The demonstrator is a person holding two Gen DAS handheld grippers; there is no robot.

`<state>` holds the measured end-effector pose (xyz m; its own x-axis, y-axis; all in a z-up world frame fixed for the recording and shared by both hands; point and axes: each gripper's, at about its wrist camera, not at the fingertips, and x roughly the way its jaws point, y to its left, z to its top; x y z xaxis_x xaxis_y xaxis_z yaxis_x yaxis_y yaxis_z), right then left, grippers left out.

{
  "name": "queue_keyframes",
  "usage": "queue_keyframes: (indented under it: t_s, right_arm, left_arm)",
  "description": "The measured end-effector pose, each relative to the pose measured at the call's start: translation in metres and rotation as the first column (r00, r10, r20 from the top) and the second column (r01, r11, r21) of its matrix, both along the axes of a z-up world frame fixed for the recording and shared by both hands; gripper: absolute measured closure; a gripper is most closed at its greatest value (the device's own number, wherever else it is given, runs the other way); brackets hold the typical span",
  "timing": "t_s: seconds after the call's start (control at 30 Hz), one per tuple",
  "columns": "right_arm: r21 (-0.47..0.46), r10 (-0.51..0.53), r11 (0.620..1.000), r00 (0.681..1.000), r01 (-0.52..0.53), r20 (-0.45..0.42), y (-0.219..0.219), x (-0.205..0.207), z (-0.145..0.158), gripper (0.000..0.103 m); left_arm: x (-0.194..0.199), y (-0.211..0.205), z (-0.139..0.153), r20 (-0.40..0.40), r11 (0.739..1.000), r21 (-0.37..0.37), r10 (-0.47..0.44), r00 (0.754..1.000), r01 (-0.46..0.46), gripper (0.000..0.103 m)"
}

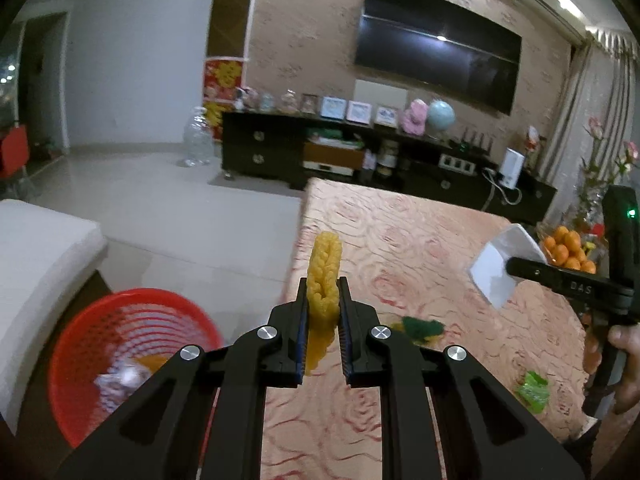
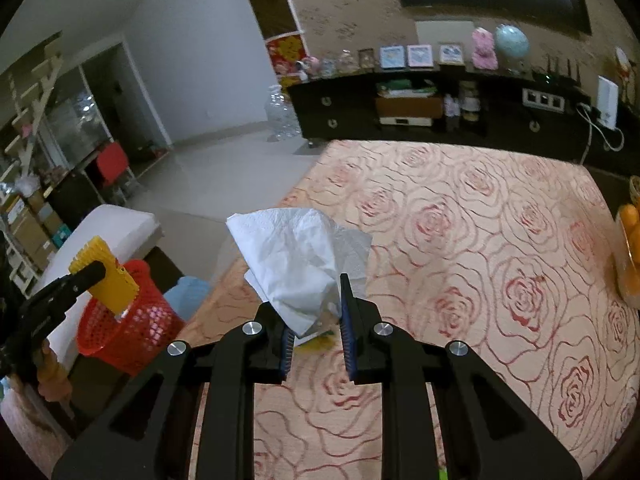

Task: Collect trash
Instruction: 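Carry the yellow net and tissue over the red wastebasket with both tools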

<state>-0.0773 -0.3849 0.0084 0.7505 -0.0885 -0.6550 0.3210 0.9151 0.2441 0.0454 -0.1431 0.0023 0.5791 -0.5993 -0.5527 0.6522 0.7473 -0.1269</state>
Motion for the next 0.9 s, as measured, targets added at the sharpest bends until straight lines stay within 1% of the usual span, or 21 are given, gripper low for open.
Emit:
queue_keyframes:
  t_s: [0.2, 0.33, 0.5, 0.7, 0.83, 0.9]
  right_arm:
    - [-0.014, 0.075, 0.997, 0.997, -0.074, 0.018, 0.038, 0.018, 0.012, 0.083]
    - [-0.033, 0.144, 0.989, 0.989, -0.143, 0.032, 0.070, 0.034, 0.021, 0.084]
    - [-0.034, 0.227, 0.973, 0.973, -0.226, 0.028, 0.107, 0.055, 0.025, 0.084]
    - [-0.020, 0.333, 0.943, 0.943, -0.333, 0.025, 0.148, 0.092, 0.033, 0.083]
    - [-0.027, 0.418, 0.908, 0.908, -0.418, 0.009, 0.179, 0.123, 0.036, 0.083]
    - [-0.026, 0.452, 0.892, 0.892, -0.452, 0.000, 0.192, 0.135, 0.032, 0.083]
  left_arm:
    - [0.007, 0.044, 0.011, 0.039, 0.996, 0.014, 0.093, 0.995, -0.093, 0.091]
    - [0.015, 0.067, 0.012, 0.042, 0.989, 0.022, 0.144, 0.989, -0.145, 0.091]
    - [0.025, 0.090, 0.010, 0.040, 0.980, 0.042, 0.192, 0.981, -0.193, 0.091]
    - [0.037, 0.112, 0.003, 0.029, 0.970, 0.066, 0.234, 0.972, -0.235, 0.091]
    - [0.048, 0.118, -0.005, 0.002, 0.963, 0.091, 0.253, 0.967, -0.252, 0.091]
    - [0.050, 0.117, -0.010, -0.007, 0.962, 0.104, 0.254, 0.967, -0.252, 0.090]
